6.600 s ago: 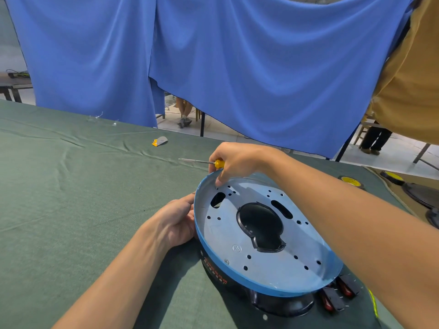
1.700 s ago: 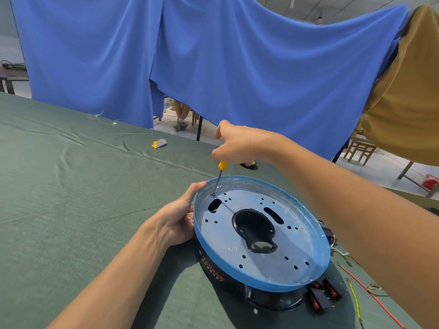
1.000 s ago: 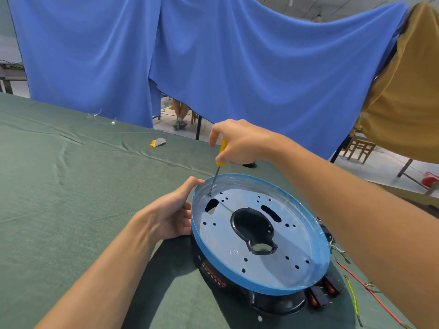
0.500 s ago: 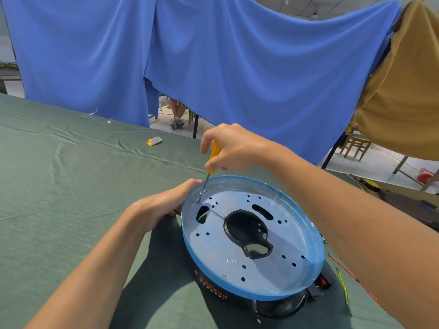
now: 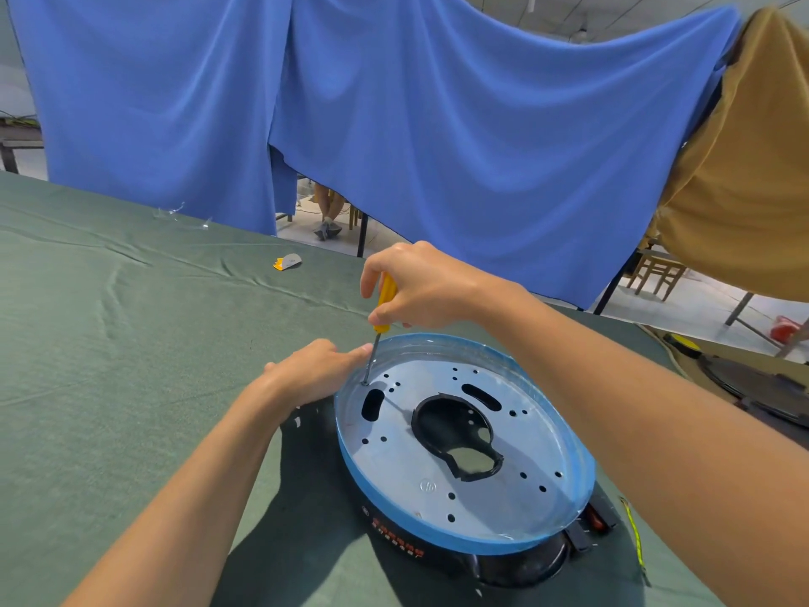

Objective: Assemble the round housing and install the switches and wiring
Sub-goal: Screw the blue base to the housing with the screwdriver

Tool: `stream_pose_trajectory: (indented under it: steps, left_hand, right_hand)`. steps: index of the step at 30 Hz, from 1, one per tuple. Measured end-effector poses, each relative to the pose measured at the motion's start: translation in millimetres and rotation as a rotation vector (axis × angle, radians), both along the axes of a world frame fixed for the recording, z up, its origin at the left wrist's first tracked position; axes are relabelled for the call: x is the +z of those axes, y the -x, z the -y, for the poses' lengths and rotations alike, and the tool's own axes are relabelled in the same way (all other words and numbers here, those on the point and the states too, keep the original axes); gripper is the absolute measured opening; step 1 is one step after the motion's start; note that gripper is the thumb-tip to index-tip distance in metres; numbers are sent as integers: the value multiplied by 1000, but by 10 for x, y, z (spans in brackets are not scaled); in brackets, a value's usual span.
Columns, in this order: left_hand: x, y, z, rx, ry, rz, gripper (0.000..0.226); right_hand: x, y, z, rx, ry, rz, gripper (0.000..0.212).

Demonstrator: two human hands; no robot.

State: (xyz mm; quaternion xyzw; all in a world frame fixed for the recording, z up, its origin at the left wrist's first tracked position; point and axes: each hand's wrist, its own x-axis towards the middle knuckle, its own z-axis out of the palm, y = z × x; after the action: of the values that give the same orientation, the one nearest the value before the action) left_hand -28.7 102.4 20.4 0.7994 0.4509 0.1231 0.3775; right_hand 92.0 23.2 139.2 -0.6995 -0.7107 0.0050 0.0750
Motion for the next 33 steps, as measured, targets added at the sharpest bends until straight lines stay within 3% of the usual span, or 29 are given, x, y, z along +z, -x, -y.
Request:
stream_pose_trajectory:
  steps: [3, 6, 7, 13, 18, 21, 25, 29, 33]
  left_hand:
    - [8, 15, 13, -18, -21, 176, 57]
    - [23, 25, 17, -20, -95, 406, 23]
    - [48, 37, 35, -33, -102, 450, 24]
    - [140, 152, 79, -203, -217, 332, 31]
    - [77, 104, 159, -181, -252, 585, 17]
    - [7, 20, 194, -61, -350, 597, 13]
    - [-10, 13, 150, 13, -280, 625, 11]
    - [2, 14, 119, -24, -309, 587, 12]
    - [0, 5, 97, -80, -342, 572, 11]
  right_hand:
    - [-11, -5, -9, -15, -20, 31, 27]
    - [-53, -10, -20, -57, -79, 79, 23]
    - [-74, -4, -29, -76, -102, 77, 21]
    - [-181, 73, -69, -229, -155, 118, 24]
    - [-71, 136, -40, -255, -46, 55, 50]
    - [5, 213, -14, -244, 47, 12, 59]
    - [60, 259, -5, -161, 59, 115, 45]
    - [191, 237, 42, -23, 20, 119, 7]
    - [194, 216, 54, -51, 3, 136, 11]
